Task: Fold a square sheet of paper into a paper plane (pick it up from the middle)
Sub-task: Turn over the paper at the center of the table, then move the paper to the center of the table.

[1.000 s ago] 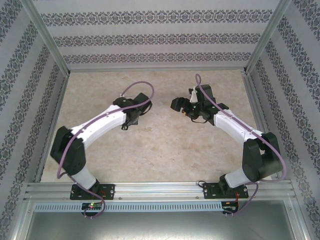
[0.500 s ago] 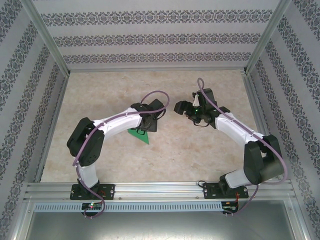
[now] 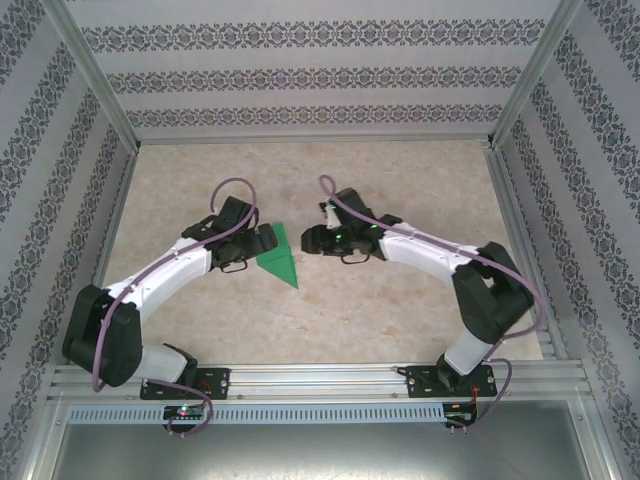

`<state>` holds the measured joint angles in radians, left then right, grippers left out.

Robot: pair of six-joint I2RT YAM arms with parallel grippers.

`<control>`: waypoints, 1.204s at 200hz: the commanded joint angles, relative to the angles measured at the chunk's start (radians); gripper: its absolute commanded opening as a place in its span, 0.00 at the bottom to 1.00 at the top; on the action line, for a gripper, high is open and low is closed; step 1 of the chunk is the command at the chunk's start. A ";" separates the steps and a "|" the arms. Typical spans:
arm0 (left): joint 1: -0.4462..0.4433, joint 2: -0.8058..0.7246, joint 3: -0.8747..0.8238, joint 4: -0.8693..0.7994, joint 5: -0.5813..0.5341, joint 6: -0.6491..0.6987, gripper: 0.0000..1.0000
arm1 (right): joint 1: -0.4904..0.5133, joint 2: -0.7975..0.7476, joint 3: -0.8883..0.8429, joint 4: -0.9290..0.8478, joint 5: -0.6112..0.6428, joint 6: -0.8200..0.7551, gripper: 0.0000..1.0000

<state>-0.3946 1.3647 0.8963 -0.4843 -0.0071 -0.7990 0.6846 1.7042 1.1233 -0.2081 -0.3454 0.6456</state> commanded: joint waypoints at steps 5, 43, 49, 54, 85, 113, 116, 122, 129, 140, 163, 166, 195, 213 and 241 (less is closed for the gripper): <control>0.055 -0.068 -0.070 0.033 0.020 -0.064 1.00 | 0.070 0.104 0.106 -0.034 0.001 -0.008 0.41; 0.098 -0.123 -0.134 0.048 0.035 -0.093 1.00 | 0.117 0.260 0.244 -0.107 -0.034 0.001 0.35; 0.101 -0.128 -0.138 0.051 0.037 -0.095 1.00 | 0.117 0.281 0.262 -0.119 -0.043 0.002 0.34; 0.101 -0.129 -0.138 0.052 0.040 -0.097 1.00 | 0.116 0.298 0.275 -0.130 -0.043 0.002 0.34; 0.103 -0.118 -0.130 0.059 0.060 -0.088 1.00 | 0.107 0.356 0.322 -0.189 -0.039 -0.033 0.34; 0.102 -0.100 -0.123 0.067 0.079 -0.098 1.00 | 0.084 0.388 0.335 -0.247 -0.054 -0.124 0.35; 0.103 -0.099 -0.122 0.068 0.082 -0.103 1.00 | 0.081 0.391 0.338 -0.257 -0.058 -0.138 0.35; 0.102 -0.097 -0.125 0.073 0.087 -0.107 1.00 | 0.071 0.398 0.339 -0.275 -0.065 -0.165 0.35; 0.102 -0.097 -0.128 0.081 0.097 -0.111 1.00 | 0.059 0.403 0.338 -0.290 -0.078 -0.197 0.35; 0.103 -0.095 -0.130 0.091 0.109 -0.115 1.00 | 0.042 0.409 0.333 -0.320 -0.085 -0.249 0.36; 0.102 -0.091 -0.129 0.095 0.126 -0.110 1.00 | 0.011 0.413 0.313 -0.389 -0.098 -0.363 0.37; 0.103 -0.091 -0.128 0.096 0.130 -0.107 1.00 | 0.008 0.410 0.310 -0.401 -0.097 -0.382 0.38; 0.103 -0.077 -0.123 0.103 0.170 -0.075 1.00 | -0.015 0.357 0.228 -0.437 -0.078 -0.489 0.40; 0.103 -0.063 -0.136 0.144 0.210 -0.073 1.00 | -0.016 0.299 0.199 -0.403 -0.105 -0.491 0.41; 0.098 -0.042 -0.165 0.230 0.283 -0.111 1.00 | -0.030 0.126 0.141 -0.246 -0.134 -0.304 0.49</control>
<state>-0.3054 1.3098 0.7624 -0.3576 0.1963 -0.8913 0.6708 1.9881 1.3212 -0.5453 -0.4614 0.2382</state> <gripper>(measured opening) 0.998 0.431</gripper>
